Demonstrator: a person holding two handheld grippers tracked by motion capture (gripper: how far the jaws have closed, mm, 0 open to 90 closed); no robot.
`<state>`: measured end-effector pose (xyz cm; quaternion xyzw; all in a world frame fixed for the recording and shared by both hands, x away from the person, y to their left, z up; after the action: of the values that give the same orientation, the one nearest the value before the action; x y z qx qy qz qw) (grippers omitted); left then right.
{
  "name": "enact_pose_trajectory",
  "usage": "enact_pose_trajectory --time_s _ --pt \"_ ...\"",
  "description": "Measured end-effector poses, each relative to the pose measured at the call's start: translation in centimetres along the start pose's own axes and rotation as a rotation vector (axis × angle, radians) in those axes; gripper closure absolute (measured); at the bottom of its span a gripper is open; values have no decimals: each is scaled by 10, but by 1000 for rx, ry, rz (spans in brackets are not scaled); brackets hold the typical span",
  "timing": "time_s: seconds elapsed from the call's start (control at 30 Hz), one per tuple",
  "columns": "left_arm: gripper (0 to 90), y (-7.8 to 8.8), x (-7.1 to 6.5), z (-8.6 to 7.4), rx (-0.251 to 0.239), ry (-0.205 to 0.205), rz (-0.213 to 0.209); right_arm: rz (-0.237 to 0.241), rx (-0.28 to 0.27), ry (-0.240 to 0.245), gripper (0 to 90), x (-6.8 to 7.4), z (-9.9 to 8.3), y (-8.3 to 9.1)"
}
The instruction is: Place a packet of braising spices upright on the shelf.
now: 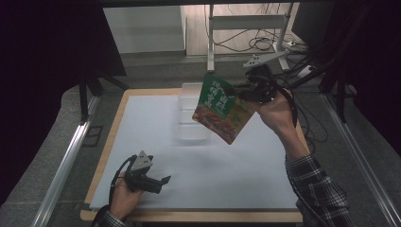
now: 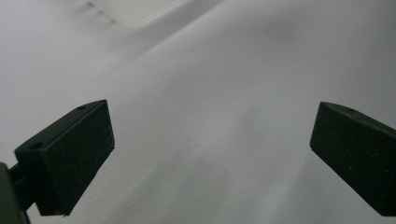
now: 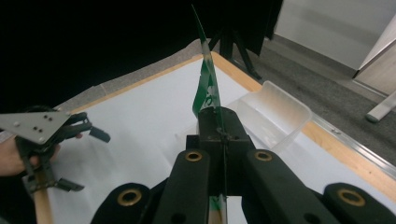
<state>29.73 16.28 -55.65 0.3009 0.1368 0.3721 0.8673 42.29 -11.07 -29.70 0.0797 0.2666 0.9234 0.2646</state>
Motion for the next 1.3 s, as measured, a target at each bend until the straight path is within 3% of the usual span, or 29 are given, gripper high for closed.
enact_pose_trajectory --time_s 1.0,1.3 --pt "0 2 1 1 -14 16 3 -3 -76 -2 892 -17 57 -77" --pt "0 2 1 1 -18 16 3 -1 -65 -4 892 -22 56 -98"
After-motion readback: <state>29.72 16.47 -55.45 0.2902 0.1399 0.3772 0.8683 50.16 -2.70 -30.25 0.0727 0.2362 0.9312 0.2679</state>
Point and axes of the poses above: each handheld gripper's, and its own axes: y roughly backward along the jaws, z roughly out of its top, x roughly to its left, the point moved 6 cm from there along -y, roughly forward along the jaws
